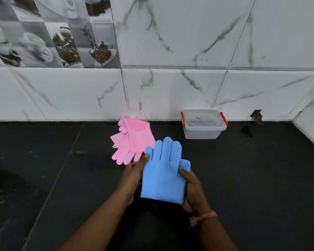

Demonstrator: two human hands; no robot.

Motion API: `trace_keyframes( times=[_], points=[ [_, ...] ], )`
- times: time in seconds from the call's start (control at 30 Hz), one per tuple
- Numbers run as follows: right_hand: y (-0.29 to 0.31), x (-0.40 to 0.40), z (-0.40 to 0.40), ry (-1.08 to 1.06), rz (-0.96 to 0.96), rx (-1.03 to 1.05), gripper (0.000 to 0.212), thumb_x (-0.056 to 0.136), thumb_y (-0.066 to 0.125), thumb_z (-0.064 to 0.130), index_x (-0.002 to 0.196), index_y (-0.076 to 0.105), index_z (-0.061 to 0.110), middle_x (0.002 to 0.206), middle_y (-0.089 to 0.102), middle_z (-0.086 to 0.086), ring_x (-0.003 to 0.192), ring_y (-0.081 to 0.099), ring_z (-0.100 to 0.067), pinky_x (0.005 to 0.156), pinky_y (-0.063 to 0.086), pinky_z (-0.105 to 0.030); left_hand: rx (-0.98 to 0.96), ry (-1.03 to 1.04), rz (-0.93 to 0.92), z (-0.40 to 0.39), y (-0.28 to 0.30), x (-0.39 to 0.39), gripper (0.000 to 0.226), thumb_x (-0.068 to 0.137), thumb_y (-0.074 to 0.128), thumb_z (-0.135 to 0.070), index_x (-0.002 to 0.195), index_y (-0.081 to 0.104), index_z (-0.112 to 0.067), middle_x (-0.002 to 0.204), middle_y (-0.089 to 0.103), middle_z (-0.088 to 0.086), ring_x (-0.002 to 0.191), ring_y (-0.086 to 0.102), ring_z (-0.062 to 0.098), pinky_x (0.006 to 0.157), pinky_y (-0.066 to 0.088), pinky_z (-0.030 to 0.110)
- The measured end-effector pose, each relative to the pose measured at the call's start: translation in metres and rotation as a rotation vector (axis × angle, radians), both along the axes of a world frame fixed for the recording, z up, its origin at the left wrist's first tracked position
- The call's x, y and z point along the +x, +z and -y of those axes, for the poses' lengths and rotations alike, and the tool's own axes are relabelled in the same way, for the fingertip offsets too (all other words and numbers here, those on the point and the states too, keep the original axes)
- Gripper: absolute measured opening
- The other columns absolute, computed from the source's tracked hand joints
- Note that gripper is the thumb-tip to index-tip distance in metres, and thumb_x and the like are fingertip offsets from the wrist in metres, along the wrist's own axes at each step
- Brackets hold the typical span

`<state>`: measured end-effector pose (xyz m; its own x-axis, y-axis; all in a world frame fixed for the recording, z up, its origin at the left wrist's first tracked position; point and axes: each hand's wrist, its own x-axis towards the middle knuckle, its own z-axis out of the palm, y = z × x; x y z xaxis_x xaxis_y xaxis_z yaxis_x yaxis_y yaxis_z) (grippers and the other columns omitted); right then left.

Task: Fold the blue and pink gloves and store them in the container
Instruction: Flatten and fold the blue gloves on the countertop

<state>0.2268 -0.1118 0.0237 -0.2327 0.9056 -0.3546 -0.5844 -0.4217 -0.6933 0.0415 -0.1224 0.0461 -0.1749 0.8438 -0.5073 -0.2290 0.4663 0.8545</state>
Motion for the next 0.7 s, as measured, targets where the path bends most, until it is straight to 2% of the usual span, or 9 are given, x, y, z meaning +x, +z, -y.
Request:
trace_keyframes(
  times=[0.07, 0.13, 0.23, 0.33, 0.47, 0.57, 0.63, 0.7],
  points=[
    [-0.004, 0.005, 0.001, 0.054, -0.055, -0.030, 0.037, 0.092, 0.063, 0.026, 0.128, 0.066, 0.018, 0.130, 0.065, -0.019, 0.119, 0.062, -0.042, 0.097, 0.051, -0.060, -0.185, -0.148, 0.236, -0.001, 0.000, -0.013, 0.075, 0.066, 0.076, -0.079, 0.115, 0.079, -0.023, 0.118, 0.078, 0.008, 0.111, 0.074, 0.029, 0.101, 0.055, 0.056],
    [-0.004, 0.006, 0.001, 0.092, -0.043, -0.035, 0.038, 0.089, 0.064, 0.024, 0.127, 0.066, 0.016, 0.130, 0.064, -0.022, 0.121, 0.060, -0.046, 0.101, 0.046, -0.065, -0.180, -0.159, 0.337, -0.002, -0.004, -0.020, 0.077, 0.065, 0.082, -0.074, 0.118, 0.078, -0.018, 0.123, 0.076, 0.011, 0.116, 0.072, 0.031, 0.103, 0.053, 0.057],
    [-0.003, 0.005, 0.001, 0.132, 0.076, 0.017, 0.034, 0.086, 0.069, 0.024, 0.120, 0.070, 0.017, 0.125, 0.068, -0.020, 0.117, 0.063, -0.044, 0.099, 0.047, -0.066, -0.104, -0.145, 0.322, -0.004, -0.005, -0.022, 0.067, 0.070, 0.090, -0.052, 0.124, 0.075, -0.015, 0.123, 0.076, 0.012, 0.115, 0.073, 0.030, 0.101, 0.057, 0.050],
    [-0.003, 0.003, 0.001, 0.150, 0.191, 0.071, 0.037, 0.087, 0.072, 0.026, 0.124, 0.066, 0.017, 0.122, 0.071, -0.015, 0.111, 0.068, -0.037, 0.092, 0.055, -0.058, -0.072, -0.117, 0.311, -0.004, -0.011, -0.018, 0.058, 0.078, 0.088, -0.036, 0.127, 0.072, -0.008, 0.122, 0.075, 0.016, 0.113, 0.073, 0.035, 0.101, 0.056, 0.054],
    [-0.005, 0.000, 0.003, 0.076, 0.397, 0.104, 0.043, 0.083, 0.075, 0.043, 0.117, 0.066, 0.018, 0.111, 0.075, -0.007, 0.100, 0.074, -0.026, 0.082, 0.061, -0.046, -0.073, -0.116, 0.299, 0.001, -0.019, -0.013, 0.054, 0.078, 0.088, -0.036, 0.124, 0.073, -0.011, 0.121, 0.076, 0.016, 0.111, 0.073, 0.036, 0.102, 0.054, 0.059],
    [-0.011, 0.003, 0.000, 0.013, 0.505, 0.135, 0.038, 0.082, 0.073, 0.049, 0.115, 0.068, 0.031, 0.110, 0.075, 0.006, 0.096, 0.073, -0.015, 0.073, 0.062, -0.032, -0.097, -0.151, 0.223, 0.002, -0.021, -0.011, 0.056, 0.076, 0.088, -0.039, 0.123, 0.073, -0.012, 0.117, 0.078, 0.012, 0.108, 0.075, 0.032, 0.102, 0.055, 0.055],
    [-0.017, 0.007, 0.001, 0.039, 0.505, 0.139, 0.030, 0.084, 0.071, 0.051, 0.110, 0.070, 0.036, 0.108, 0.075, 0.006, 0.097, 0.073, -0.017, 0.074, 0.062, -0.034, -0.114, -0.170, 0.223, 0.003, -0.022, -0.011, 0.055, 0.079, 0.086, -0.037, 0.125, 0.071, -0.012, 0.118, 0.077, 0.013, 0.110, 0.075, 0.032, 0.105, 0.053, 0.056],
    [-0.023, 0.011, 0.001, 0.069, 0.507, 0.129, 0.028, 0.086, 0.071, 0.051, 0.103, 0.072, 0.028, 0.105, 0.075, -0.003, 0.096, 0.073, -0.026, 0.077, 0.063, -0.044, -0.115, -0.170, 0.284, 0.002, -0.025, -0.012, 0.053, 0.082, 0.084, -0.031, 0.129, 0.068, -0.011, 0.123, 0.075, 0.015, 0.115, 0.072, 0.034, 0.108, 0.051, 0.057]
  ],
)
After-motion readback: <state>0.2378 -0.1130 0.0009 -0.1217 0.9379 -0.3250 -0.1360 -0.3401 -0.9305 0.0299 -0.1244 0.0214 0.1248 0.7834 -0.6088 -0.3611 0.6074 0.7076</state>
